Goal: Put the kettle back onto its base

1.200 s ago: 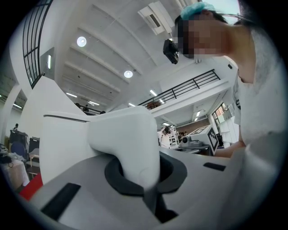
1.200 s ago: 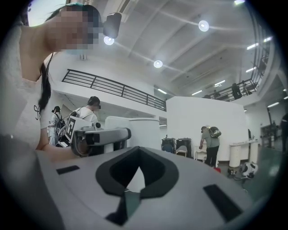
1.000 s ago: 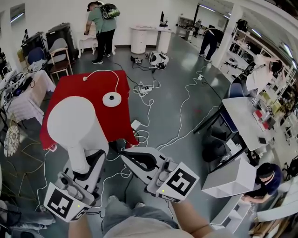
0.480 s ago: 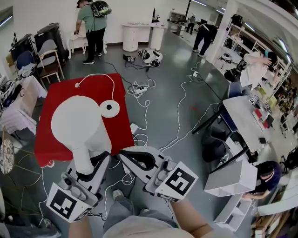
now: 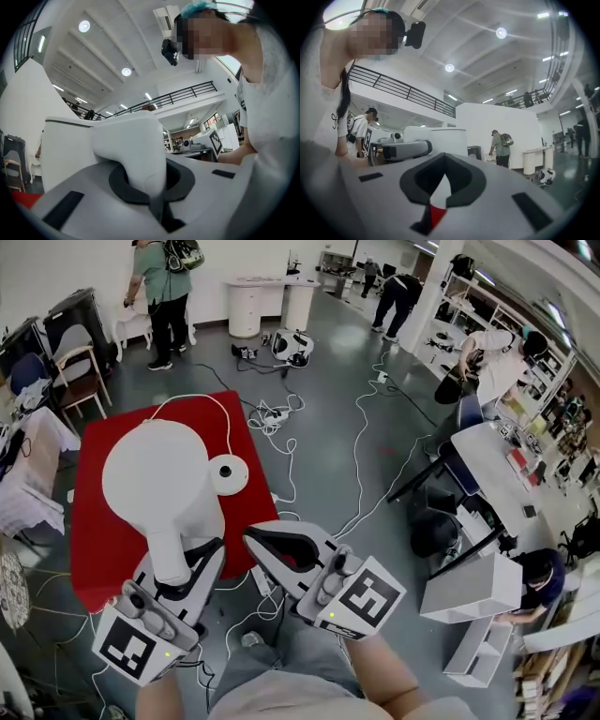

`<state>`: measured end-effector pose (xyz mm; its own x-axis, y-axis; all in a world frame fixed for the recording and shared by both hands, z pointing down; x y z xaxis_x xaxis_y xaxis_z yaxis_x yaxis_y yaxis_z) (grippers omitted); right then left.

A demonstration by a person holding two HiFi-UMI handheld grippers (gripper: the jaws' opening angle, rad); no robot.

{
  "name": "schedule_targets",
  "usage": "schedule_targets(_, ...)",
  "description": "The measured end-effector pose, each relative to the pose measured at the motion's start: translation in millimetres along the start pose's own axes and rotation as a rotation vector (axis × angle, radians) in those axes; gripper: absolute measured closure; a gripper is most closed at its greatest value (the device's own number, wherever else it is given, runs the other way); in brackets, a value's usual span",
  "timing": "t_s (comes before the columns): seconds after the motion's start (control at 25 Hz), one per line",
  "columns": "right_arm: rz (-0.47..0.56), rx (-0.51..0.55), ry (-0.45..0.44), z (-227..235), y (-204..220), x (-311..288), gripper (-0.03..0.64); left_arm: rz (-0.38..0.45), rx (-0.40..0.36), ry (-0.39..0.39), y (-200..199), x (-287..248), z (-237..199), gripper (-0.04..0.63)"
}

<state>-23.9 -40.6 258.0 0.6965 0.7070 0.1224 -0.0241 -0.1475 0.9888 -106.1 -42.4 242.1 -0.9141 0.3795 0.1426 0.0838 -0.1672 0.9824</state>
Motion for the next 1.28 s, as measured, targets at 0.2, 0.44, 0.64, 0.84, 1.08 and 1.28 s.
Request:
schedule_targets(0.2,-0.027,-0.008,0.012,20.5,6.8,-22.5,0.611,0.012,0.014,-0.003,7.1,-11.0,-32.5,0.586)
schedule_targets(0.44,-0.044,-0.022,-0.031,56.2,16.6,-41.2,0.611,0.008,0.029,-0.045,21.3,-34.5,-60.1,0.586)
schedule_targets(0.64,-0.046,-0.037,-0.1,96.3,26.3,-46.8,0.611,-0.023,0.05,-0.095,43.6,-66.0,-70.8,0.586)
schedule_targets(0.84,-0.053,-0.054,-0.184,143.4,35.7,-48.3,0.611,-0.034,0.046,-0.171,66.9,-108.1,-83.5,0.586)
schedule_targets(1.08,-0.058,-0.072,-0.274,194.1,53.4,-45.3,0.611,-0.038,0.067,-0.256,108.1,-154.5,-106.9,0.586)
schedule_targets(1.28,-0.05,-0.077,-0.306,232.1,73.6,-44.7,0.61,-0.06,0.073,-0.297,151.0,-184.8,-123.0,0.586)
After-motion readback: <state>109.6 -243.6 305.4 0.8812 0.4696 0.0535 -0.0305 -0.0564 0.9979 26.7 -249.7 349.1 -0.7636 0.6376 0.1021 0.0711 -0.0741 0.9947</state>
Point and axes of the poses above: the fingertips, and each gripper's own axes: x backward along the fingers, z to its right, y out of its underside, the point moved 3 cm from there along x, backward along the fingers, and after that the axes turned 2 degrees about x, right-handed, at the moved point
